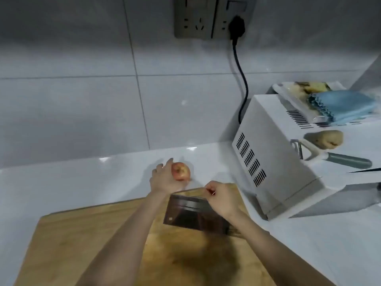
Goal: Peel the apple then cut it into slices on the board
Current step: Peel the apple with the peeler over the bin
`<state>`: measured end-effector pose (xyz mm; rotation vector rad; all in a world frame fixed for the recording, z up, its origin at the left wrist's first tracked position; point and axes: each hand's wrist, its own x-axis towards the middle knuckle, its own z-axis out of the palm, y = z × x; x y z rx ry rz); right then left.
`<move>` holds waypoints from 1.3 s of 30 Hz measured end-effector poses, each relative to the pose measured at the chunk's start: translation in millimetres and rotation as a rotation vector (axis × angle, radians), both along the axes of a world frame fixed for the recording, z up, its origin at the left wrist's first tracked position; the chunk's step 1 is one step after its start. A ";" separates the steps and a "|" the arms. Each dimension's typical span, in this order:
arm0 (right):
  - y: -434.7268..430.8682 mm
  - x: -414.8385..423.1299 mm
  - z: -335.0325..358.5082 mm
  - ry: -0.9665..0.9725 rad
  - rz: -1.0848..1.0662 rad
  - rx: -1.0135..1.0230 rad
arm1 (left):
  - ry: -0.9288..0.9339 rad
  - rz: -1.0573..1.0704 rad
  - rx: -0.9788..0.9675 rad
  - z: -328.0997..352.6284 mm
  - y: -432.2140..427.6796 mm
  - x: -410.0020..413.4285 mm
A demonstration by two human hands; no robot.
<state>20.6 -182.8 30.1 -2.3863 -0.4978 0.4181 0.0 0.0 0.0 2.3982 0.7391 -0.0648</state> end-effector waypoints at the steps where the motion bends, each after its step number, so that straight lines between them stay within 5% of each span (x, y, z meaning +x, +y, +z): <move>1: -0.6 4.4 -4.1 -0.002 -0.002 -0.004 | 0.042 -0.020 -0.014 -3.6 1.9 8.7; 5: -2.9 18.0 -6.8 -0.014 0.004 -0.019 | 0.120 -0.095 -0.016 -24.7 9.8 32.5; 10: -6.9 23.5 -10.7 -0.016 0.017 0.016 | -0.007 -0.099 0.057 -30.0 8.2 34.9; 17: -26.9 5.3 -10.0 0.000 0.073 0.121 | -0.088 -0.082 -0.205 16.4 -27.9 -65.5; 24: -59.0 -26.7 -10.4 0.078 0.193 0.150 | 0.063 -0.071 -0.137 4.2 -78.2 -159.9; 33: -83.7 -48.2 6.1 0.025 0.256 0.164 | 0.188 -0.082 0.043 -3.8 -101.6 -184.2; 36: -95.9 -52.0 21.4 -0.053 0.250 0.197 | 0.183 -0.064 0.064 7.8 -102.4 -185.8; 39: -118.2 -38.7 58.9 -0.328 0.142 0.332 | 0.034 0.011 0.067 27.7 -97.5 -179.9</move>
